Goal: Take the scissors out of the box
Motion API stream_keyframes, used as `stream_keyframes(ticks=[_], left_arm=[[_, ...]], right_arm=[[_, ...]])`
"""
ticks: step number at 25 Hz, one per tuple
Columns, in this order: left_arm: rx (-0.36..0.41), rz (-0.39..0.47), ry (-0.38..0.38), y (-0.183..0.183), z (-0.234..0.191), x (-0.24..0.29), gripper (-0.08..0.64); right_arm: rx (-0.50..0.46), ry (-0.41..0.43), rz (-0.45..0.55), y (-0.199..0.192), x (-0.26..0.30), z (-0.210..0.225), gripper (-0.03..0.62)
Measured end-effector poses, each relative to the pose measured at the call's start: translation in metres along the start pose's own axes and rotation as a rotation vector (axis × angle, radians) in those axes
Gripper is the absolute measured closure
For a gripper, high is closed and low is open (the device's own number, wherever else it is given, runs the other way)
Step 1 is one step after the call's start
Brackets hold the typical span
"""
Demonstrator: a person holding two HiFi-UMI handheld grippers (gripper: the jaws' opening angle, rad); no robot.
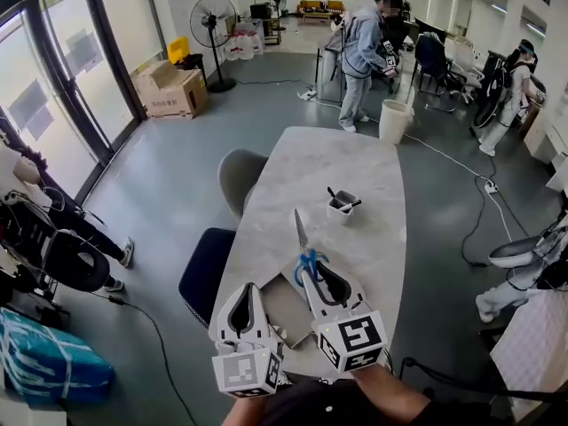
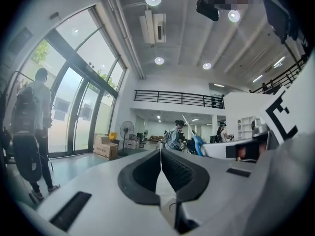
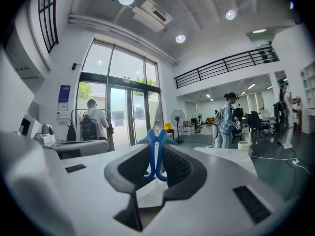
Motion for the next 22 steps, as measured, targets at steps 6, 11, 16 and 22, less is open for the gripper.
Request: stream_keyframes(ticks=[6, 11, 16, 22], left_arm=[[0.012, 0.017, -0.012, 0.006, 0.008, -0.008, 0.543], [0.013, 0.016, -0.007, 0.002, 0.009, -0.016, 0.543], [0.016, 0.023, -0.009, 0.000, 0.007, -0.021, 0.543], [0.027, 0.028, -0.012, 0.005, 0.007, -0.022, 0.543]], right_arm=[[-0.025, -0.001, 0.083, 0.021, -0.013, -0.006, 0.511], [-0.031, 0.001, 0.132, 0.023, -0.021, -0.011, 0.511], [-0.037, -0.009, 0.154, 0.022, -0.025, -0.016, 0.511], [-0.038, -0.014, 0.168, 0.029, -0.028, -0.017, 0.511]])
Point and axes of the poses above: the fingertips, and each gripper's own axes: x forward along the fingers, z to its right, y out of its top, the point moved 2 cm from there along -x, backward along the fingers, and after that the axes turned 9 degrees about -x, right-handed, at the moved point
